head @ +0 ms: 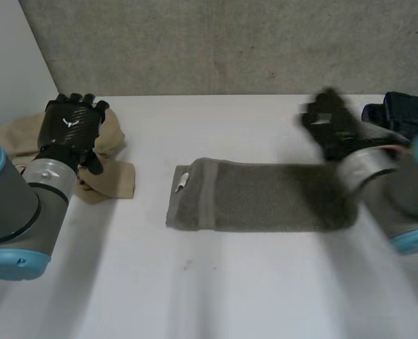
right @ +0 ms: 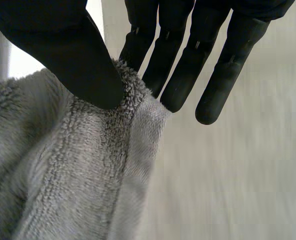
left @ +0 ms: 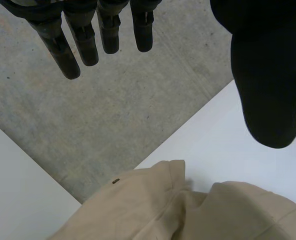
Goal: Fold the laundry.
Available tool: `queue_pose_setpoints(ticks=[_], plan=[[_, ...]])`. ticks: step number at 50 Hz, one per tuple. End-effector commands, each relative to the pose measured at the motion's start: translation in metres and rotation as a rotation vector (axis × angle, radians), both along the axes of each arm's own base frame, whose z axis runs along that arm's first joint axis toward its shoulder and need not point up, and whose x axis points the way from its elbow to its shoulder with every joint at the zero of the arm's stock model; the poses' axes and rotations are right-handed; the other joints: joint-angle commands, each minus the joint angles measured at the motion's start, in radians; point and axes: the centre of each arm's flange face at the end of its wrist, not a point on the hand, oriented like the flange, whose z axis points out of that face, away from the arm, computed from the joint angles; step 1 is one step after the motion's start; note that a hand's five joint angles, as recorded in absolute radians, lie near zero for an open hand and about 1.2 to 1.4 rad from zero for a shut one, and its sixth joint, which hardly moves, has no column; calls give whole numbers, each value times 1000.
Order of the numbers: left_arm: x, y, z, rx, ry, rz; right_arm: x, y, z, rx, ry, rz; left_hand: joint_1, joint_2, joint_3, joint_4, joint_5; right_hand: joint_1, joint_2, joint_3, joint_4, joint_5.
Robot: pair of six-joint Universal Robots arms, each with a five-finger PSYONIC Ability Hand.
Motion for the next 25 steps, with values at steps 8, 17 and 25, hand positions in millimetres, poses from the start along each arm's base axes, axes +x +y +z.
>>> queue_pose_setpoints(ticks=[8,17,25], plan=[[-6,7,-3,15,26,-23,140,129,-104,33,135,561,-55,-32,-38,-28,-39,277,215,204,195,231],[-26,14,8,-20,55,-84,109,103,-46,208,-147,275,-55,-32,-38,-28,-39,-945,-1007,-1018,-1027,-990],[-51,26,4,-15,54,-162,51,77,-29,508,-395,91,-52,-29,-35,-25,-36,-945,-1007,-1018,-1027,-990]])
